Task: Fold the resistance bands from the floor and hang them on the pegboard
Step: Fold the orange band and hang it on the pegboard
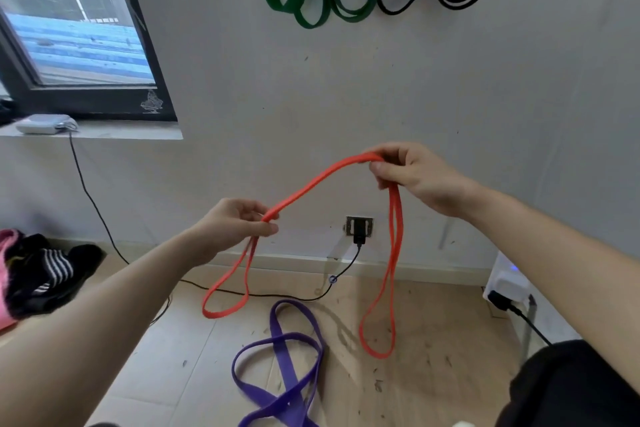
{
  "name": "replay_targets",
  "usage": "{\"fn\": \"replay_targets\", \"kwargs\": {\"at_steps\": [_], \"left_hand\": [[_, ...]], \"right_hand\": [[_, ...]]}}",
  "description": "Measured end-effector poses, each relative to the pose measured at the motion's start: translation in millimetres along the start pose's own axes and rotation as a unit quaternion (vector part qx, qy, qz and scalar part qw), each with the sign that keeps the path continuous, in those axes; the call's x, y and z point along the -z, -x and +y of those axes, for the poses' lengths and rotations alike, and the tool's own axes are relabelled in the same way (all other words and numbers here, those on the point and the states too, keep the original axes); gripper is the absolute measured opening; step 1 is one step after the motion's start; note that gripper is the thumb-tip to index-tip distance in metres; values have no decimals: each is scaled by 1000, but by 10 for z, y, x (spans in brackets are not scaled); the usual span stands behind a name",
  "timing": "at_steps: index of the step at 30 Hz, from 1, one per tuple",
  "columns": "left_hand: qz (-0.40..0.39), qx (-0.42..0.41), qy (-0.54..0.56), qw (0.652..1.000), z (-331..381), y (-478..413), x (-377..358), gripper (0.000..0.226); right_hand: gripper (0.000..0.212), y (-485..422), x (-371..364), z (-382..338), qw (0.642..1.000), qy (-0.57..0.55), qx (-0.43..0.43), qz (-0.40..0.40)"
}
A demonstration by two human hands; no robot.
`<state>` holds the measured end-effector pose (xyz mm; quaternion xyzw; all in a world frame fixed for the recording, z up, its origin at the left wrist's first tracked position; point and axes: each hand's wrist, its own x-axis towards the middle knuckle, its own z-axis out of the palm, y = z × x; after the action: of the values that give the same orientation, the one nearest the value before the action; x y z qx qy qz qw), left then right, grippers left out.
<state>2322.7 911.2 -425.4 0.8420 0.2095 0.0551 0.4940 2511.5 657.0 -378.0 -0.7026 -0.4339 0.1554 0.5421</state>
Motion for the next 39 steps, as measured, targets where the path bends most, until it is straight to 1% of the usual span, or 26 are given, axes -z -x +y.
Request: {"fn": "replay_targets", "kwargs": {"at_steps": [2, 6, 9, 12, 15, 20, 23, 26, 28, 31, 35, 39], "left_hand": [[-32, -7, -14, 999, 45, -8, -77, 17], [-47, -34, -2, 998, 206, -38, -234, 13], [-30, -67, 70, 995, 387, -36, -354, 16], [-15, -116, 169, 979, 627, -16, -492, 14], [8, -149, 209, 966, 761, 3, -612, 14], [37, -183, 181, 966, 790, -1, -705, 15], [28, -204, 145, 968, 764, -4, -682, 14], [26, -219, 86, 972, 718, 0, -618, 19], [33, -232, 70, 970, 702, 4, -563, 22], [40, -237, 91, 967, 702, 24, -489, 30], [27, -227, 102, 968, 652, 38, -445, 29], [-7, -207, 85, 975, 540, 13, -544, 51]], "right_hand": [[14, -37, -28, -139, 1000, 1, 19, 7], [13, -87, -65, -343, 999, 22, 42, 4], [11, -93, -135, -425, 997, 50, 59, -9], [11, -86, -221, -405, 994, 81, 61, -33], [13, -60, -251, -326, 993, 89, 46, -57], [22, 0, -201, -215, 996, 52, 17, -72], [17, 30, -194, -137, 995, 59, 5, -81], [15, 39, -187, -116, 993, 81, 2, -89], [18, 39, -196, -143, 995, 63, 8, -77], [21, 27, -245, -208, 998, 30, 27, -48], [17, -30, -320, -336, 995, 60, 82, -17], [16, -75, -333, -448, 991, 70, 109, -14]]}}
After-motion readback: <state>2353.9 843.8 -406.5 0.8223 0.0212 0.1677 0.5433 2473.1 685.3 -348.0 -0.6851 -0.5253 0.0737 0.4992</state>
